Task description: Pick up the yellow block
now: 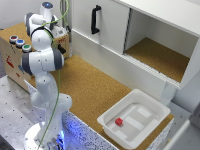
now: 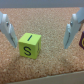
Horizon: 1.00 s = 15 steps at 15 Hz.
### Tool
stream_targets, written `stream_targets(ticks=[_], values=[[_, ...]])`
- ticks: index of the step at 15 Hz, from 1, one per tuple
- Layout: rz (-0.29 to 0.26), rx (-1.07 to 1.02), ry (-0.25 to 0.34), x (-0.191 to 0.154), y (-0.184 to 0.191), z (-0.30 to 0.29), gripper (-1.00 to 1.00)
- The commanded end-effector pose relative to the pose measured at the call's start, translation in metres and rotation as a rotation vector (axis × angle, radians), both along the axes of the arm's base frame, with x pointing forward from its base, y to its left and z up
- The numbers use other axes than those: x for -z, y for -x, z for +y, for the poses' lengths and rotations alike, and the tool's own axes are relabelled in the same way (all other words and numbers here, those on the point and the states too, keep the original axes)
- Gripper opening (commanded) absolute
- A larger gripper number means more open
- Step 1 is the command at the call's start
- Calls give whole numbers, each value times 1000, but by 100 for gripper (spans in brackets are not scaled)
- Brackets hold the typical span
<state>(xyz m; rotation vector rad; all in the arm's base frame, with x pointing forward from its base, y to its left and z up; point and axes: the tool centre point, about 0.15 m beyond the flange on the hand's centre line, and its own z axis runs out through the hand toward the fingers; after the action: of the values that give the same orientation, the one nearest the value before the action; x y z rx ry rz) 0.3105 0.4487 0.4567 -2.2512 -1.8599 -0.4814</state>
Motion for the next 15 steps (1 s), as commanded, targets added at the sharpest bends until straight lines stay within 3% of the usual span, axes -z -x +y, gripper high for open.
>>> stream_targets(ticks=[1,4,14,15], values=[[55,64,106,-4,-7,16,100],[72,138,145,13,-10,18,100],[82,183,137,14,-11,18,100],[63,157,38,17,3,1,100]])
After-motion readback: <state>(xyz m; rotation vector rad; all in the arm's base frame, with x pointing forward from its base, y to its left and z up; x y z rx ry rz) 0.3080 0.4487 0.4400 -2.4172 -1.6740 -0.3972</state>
